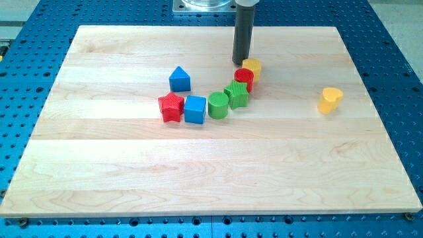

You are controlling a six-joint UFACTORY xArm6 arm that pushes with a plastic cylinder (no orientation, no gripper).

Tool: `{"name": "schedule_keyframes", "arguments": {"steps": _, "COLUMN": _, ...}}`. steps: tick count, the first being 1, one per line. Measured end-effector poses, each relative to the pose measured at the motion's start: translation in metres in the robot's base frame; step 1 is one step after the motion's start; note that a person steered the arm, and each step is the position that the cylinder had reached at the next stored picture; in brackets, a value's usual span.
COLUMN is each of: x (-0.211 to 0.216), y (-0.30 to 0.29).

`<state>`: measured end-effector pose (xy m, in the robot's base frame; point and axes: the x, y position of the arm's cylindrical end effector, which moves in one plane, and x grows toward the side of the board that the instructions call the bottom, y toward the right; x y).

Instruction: Place the hexagon above the heart

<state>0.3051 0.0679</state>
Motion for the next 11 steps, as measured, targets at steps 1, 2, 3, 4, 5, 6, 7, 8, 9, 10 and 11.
{"name": "schedule_keyframes", "arguments": {"steps": 1, "x": 0.021, "y": 0.033}}
{"name": "schedule_keyframes", "arguments": {"steps": 2, "x": 0.021, "y": 0.041}}
{"name": "schedule_keyframes", "arguments": {"steps": 3, "x": 0.042, "y": -0.025}}
{"name": "schedule_keyframes", "arguments": {"steps": 4, "x": 0.056, "y": 0.03}}
{"name": "schedule_keyframes", "arguments": {"steps": 5, "x": 0.05, "y": 0.083}}
{"name": "schedule_keyframes", "arguments": {"steps": 6, "x": 0.058, "y": 0.115}}
{"name": "schedule_keyframes", "arguments": {"steps": 7, "x": 0.075, "y": 0.147}}
{"name": "schedule_keyframes", "arguments": {"steps": 8, "x": 0.045, "y": 0.181}}
{"name": "schedule_keyframes", "arguments": {"steps": 9, "x": 0.083, "y": 0.266}}
{"name": "schedule_keyframes", "arguments": {"steps": 10, "x": 0.124, "y": 0.224}}
{"name": "schedule_keyframes", "arguments": {"steps": 11, "x": 0.124, "y": 0.196}}
